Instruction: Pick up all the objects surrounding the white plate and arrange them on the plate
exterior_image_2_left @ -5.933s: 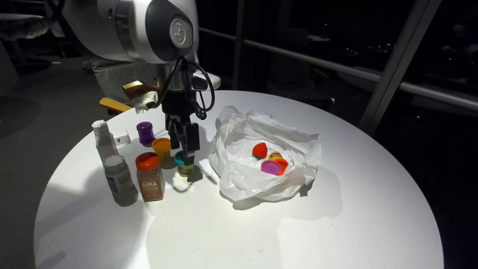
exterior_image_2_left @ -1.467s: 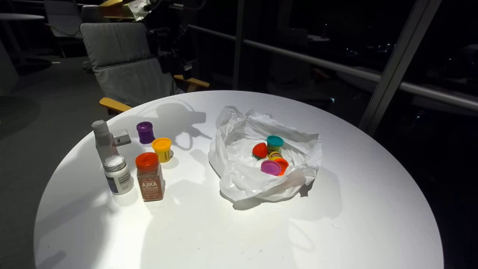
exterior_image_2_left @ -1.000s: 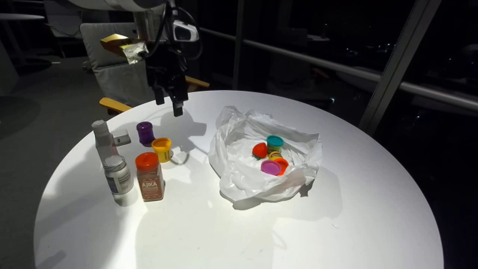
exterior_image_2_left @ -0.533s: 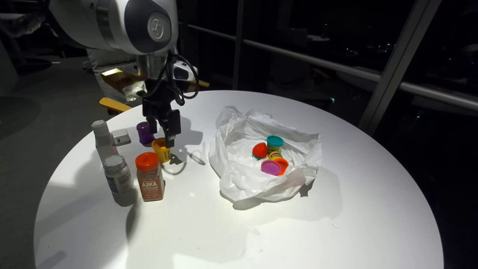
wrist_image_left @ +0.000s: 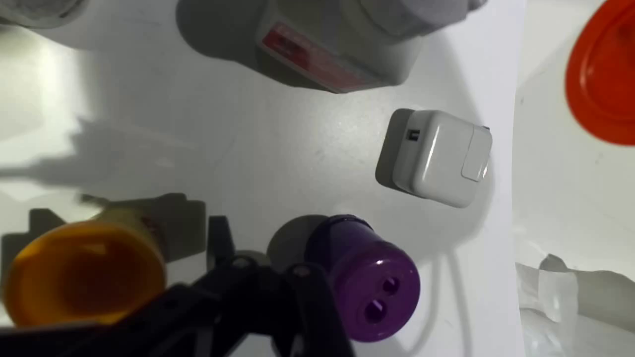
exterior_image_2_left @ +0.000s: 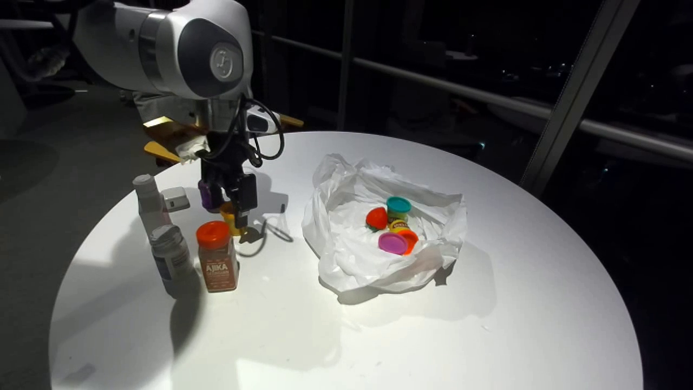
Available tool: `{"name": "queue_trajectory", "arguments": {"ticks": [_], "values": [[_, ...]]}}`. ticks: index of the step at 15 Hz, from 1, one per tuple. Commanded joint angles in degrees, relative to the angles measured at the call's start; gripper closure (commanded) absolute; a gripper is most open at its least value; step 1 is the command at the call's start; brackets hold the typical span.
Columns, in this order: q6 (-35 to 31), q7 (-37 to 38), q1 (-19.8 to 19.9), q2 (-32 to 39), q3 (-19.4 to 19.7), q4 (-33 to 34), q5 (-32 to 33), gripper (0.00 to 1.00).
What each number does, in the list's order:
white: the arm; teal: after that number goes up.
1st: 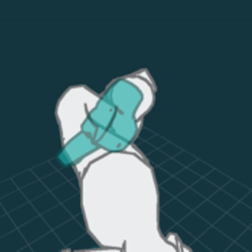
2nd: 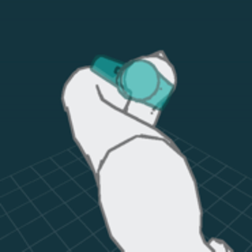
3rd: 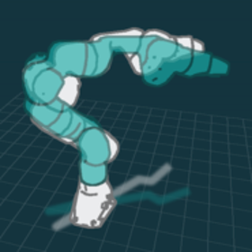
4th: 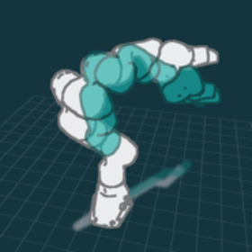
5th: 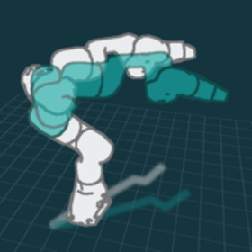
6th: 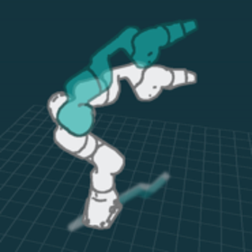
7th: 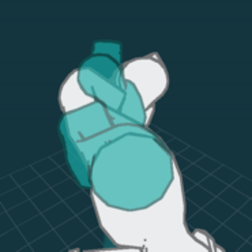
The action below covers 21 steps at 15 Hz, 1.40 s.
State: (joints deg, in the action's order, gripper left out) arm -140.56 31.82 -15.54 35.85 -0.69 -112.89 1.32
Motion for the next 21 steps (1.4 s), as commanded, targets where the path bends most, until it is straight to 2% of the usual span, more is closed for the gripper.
{"name": "queue_trajectory", "arguments": {"ticks": [1,5,7,9,11,13,17,21], "values": [[-3.1,0.3,-2.1,0.3,2.3,0.4,2.2,0.27],[-3.8,-0.5,-1.8,-0.6,2.2,-0.6,1.6,0.6],[-2.8,-0.7,-1.8,-2.3,2.2,-1.7,1.7,0.72],[-3.3,0.0,-2.6,-5.7,3.4,-3.9,3.2,0.72],[-3.2,2.6,-4.4,-10.1,7.1,-5.6,8.0,0.72],[-3.2,4.0,-4.3,-13.9,10.4,-6.1,13.5,0.72],[-3.9,2.9,0.1,-16.0,13.1,-3.9,21.0,0.72],[-4.6,-2.0,5.6,-11.6,11.9,-1.1,20.1,0.72]]}}
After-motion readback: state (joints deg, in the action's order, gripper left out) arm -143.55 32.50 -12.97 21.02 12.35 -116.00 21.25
